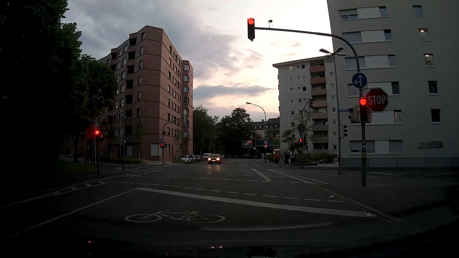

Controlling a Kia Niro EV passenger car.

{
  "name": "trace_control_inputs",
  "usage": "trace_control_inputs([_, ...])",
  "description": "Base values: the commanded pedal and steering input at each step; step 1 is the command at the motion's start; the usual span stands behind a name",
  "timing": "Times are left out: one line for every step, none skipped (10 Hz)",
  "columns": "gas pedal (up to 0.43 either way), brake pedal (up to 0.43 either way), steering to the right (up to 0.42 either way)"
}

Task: Follow the waypoints while adhering to traffic rules and regulations

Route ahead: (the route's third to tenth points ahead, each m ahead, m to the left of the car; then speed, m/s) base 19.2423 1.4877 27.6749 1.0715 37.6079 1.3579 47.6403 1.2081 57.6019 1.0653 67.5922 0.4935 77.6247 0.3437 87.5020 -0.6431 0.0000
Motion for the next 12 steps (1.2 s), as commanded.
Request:
trace_control_inputs([0.000, 0.201, -0.008])
trace_control_inputs([0.000, 0.201, -0.008])
trace_control_inputs([0.000, 0.201, -0.008])
trace_control_inputs([0.000, 0.201, -0.008])
trace_control_inputs([0.000, 0.201, -0.008])
trace_control_inputs([0.000, 0.201, -0.008])
trace_control_inputs([0.000, 0.201, -0.008])
trace_control_inputs([0.000, 0.201, -0.008])
trace_control_inputs([0.000, 0.201, -0.008])
trace_control_inputs([0.000, 0.201, -0.008])
trace_control_inputs([0.000, 0.201, -0.008])
trace_control_inputs([0.000, 0.201, -0.008])
